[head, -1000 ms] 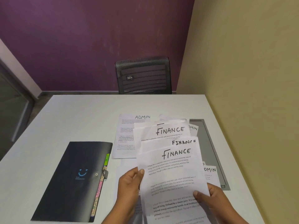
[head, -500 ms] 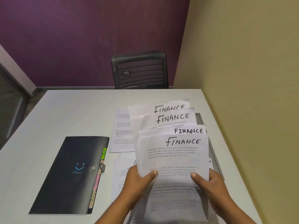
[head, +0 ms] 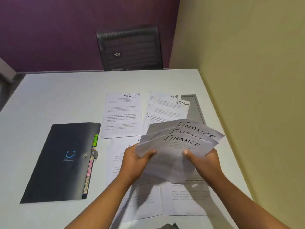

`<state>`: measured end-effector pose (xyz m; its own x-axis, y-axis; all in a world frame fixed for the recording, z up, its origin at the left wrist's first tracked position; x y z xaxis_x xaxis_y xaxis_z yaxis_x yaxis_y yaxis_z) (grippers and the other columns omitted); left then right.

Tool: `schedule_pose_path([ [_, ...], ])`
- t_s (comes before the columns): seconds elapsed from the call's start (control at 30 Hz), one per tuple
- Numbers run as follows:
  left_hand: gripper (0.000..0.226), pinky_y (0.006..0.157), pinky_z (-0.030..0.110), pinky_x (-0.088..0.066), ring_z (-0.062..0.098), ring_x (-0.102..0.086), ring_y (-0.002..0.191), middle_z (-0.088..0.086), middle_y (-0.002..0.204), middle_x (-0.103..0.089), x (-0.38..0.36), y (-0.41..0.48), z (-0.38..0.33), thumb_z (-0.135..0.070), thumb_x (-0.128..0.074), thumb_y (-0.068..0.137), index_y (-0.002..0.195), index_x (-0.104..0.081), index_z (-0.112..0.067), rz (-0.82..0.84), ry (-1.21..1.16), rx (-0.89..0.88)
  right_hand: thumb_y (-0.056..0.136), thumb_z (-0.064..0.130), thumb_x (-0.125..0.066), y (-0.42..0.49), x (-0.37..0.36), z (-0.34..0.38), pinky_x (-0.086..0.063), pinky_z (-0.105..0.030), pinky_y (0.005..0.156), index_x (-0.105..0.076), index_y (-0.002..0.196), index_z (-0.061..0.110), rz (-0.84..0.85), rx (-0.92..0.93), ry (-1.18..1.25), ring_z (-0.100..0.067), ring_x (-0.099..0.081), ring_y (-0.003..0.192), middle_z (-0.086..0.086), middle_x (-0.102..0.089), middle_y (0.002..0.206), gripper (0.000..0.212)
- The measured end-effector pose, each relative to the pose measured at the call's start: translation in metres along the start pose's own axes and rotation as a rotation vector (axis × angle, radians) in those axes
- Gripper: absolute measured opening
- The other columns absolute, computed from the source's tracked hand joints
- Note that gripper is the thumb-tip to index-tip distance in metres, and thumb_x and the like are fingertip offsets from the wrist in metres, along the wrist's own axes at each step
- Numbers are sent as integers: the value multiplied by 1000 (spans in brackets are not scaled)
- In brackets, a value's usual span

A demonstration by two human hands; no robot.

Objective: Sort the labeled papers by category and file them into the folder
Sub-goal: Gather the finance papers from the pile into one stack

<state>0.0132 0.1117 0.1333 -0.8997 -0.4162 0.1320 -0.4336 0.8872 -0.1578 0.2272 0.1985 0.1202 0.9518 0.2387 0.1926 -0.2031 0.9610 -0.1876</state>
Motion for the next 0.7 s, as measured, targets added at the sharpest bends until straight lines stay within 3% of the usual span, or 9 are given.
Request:
schedule_pose_path([
  [0.1,26,66,5,-48,-10,-68,74,-26,75,-74,-1,-6,2,-8,-78,80,88,-71,-32,-24,-34,-21,76,8,-82,-7,-2,-1,-59,-23,76,-70,87,28,-20,33,-19,0,-73,82,12,-76,83,26],
  [0.2,34,70,9,-52,-4,-71,83,-24,84,-75,3,-10,6,-4,-83,73,93,-71,-29,-66,-35,-53,78,-1,-77,-13,2,10,-50,-5,66,-69,83,29,31,101,10,11,-67,70,22,-74,69,32],
  [0.33,35,83,21,-56,7,-71,96,-9,99,-76,8,-4,11,-6,-86,71,99,-76,-24,-74,-19,-99,76,-4,-79,-10,4,13,-56,-18,70,-77,90,21,93,231,-90,-8,-71,88,9,-77,90,29],
  [0.4,31,86,29,-58,10,-71,96,-6,98,-77,5,-1,10,-8,-84,73,97,-76,-26,-42,-10,-115,75,-1,-81,-6,3,7,-57,-25,70,-76,91,23,94,184,-59,-13,-71,86,8,-77,92,30],
  [0.47,29,83,34,-60,10,-72,90,-6,92,-78,3,1,7,-7,-81,77,88,-78,-34,-20,-13,-103,75,2,-81,-4,1,8,-55,-20,68,-74,91,28,100,118,-9,-8,-72,81,13,-77,88,32],
  [0.53,33,79,31,-59,10,-72,86,-5,88,-78,2,2,5,-4,-78,80,84,-79,-36,-8,-26,-113,75,2,-81,-3,3,9,-53,-14,67,-73,90,28,103,111,21,-3,-73,80,15,-78,84,32],
  [0.6,29,75,24,-57,10,-72,85,-3,87,-78,3,1,2,-2,-77,80,88,-78,-30,-7,-55,-138,75,-2,-80,-2,8,11,-53,-16,70,-74,95,25,86,143,37,-5,-72,84,11,-78,88,34],
  [0.7,27,76,19,-57,6,-73,87,-12,87,-78,0,3,12,-4,-79,78,90,-75,-29,-15,-85,-100,75,1,-81,1,4,1,-57,-19,79,-64,123,25,147,137,25,-8,-69,101,7,-72,109,56],
])
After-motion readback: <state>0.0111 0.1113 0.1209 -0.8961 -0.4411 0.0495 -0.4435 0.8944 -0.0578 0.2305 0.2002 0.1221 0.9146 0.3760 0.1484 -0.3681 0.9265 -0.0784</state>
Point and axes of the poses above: each hand's wrist, its own y-axis towards the middle knuckle, its own x-axis out of the back of the hand, z = x × y, the point moved 1 cm from there along y, towards the middle knuckle
